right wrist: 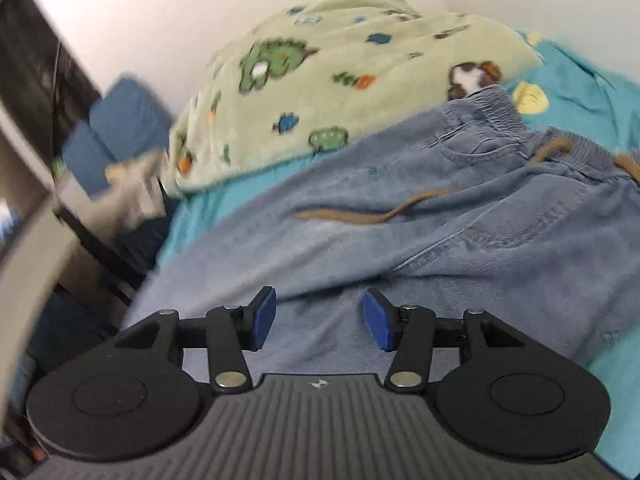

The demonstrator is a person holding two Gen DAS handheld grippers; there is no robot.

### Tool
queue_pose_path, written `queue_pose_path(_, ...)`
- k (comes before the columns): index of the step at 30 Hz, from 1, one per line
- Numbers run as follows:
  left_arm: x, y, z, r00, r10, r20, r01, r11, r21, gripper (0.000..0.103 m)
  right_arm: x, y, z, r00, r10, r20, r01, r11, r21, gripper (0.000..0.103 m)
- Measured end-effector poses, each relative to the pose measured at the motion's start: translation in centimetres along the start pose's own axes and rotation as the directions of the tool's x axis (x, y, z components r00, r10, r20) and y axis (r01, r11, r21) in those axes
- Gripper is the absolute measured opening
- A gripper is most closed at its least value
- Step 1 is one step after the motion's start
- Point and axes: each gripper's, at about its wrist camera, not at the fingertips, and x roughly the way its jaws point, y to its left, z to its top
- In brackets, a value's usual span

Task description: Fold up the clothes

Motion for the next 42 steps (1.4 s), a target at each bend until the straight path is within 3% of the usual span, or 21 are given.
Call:
queue_pose_path(7,3.2,3.0,-0.2,0.995,-0.088,-0.054,0.08,0.988,-0.135,0.063,-6.6,-5.1,3.0,0.985,-0.106,0.133,0.087,0.987,0.138,0.054)
queue_pose_path(11,4.4,2.5,0.2,0.994,-0.098,-0.056,0.092,0.99,-0.103,0.059,-9.9,-10.0,3.6,0.962,-0.2,0.184,0.141,0.947,0.288,0.056)
queue_pose_path(14,5.6,1.7,0.4,0.993,-0.095,-0.072,0.087,0.991,-0.1,0.059,-10.2,-13.4,3.3,0.947,-0.273,0.171,0.18,0.889,0.422,0.066)
queue_pose_path(17,6.6,1.3,0.5,0.993,-0.084,-0.08,0.076,0.991,-0.106,0.057,-8.2,-15.6,3.0,0.953,-0.293,0.073,0.22,0.839,0.498,0.066)
queue_pose_path(18,6.8,1.1,0.6,0.994,-0.077,-0.074,0.069,0.992,-0.104,0.054,-7.4,-16.0,2.8,0.958,-0.283,0.043,0.221,0.827,0.516,0.066)
queue_pose_path(20,7.0,0.8,0.6,0.997,-0.054,-0.06,0.048,0.994,-0.095,0.036,-6.0,-16.6,2.6,0.963,-0.27,-0.003,0.231,0.816,0.53,0.065)
queue_pose_path(21,7.0,0.7,0.6,0.998,-0.042,-0.049,0.037,0.995,-0.093,0.03,-5.5,-16.8,2.5,0.954,-0.299,-0.018,0.263,0.806,0.531,0.065)
queue_pose_path(23,6.6,0.7,0.5,0.999,-0.04,-0.017,0.038,0.994,-0.101,0.01,-4.9,-17.2,2.3,0.928,-0.37,-0.043,0.336,0.781,0.526,0.066)
queue_pose_path(25,6.2,0.7,0.5,0.998,-0.051,0.021,0.053,0.993,-0.107,0.005,-4.1,-18.2,2.1,0.927,-0.369,-0.06,0.342,0.773,0.534,0.066)
queue_pose_path(27,5.6,0.7,0.4,0.996,-0.065,0.061,0.072,0.991,-0.11,0.004,-3.3,-19.4,1.5,0.949,-0.311,-0.062,0.287,0.763,0.579,0.066)
queue_pose_path(29,4.9,0.5,0.3,0.991,-0.086,0.102,0.097,0.989,-0.11,0.003,-2.7,-20.0,1.2,0.963,-0.262,-0.056,0.241,0.754,0.611,0.059)
queue_pose_path(31,4.1,0.5,0.3,0.985,-0.104,0.139,0.119,0.986,-0.112,0.003,-2.4,-20.0,1.2,0.972,-0.23,-0.043,0.207,0.762,0.613,0.015)
queue_pose_path(34,3.2,0.7,0.1,0.981,-0.108,0.163,0.13,0.983,-0.129,0.002,-3.4,-18.3,1.8,0.962,-0.273,0.0,0.231,0.814,0.533,0.007)
queue_pose_path(37,2.1,0.7,-0.1,0.975,-0.109,0.194,0.137,0.98,-0.142,0.002,-6.0,-17.4,1.8,0.963,-0.246,0.109,0.144,0.813,0.565,0.006)
queue_pose_path(42,1.2,-1.5,1.3,0.972,-0.108,0.211,0.142,0.978,-0.152,0.002,-6.4,-15.9,3.4,0.965,-0.238,0.109,0.147,0.836,0.529,0.006)
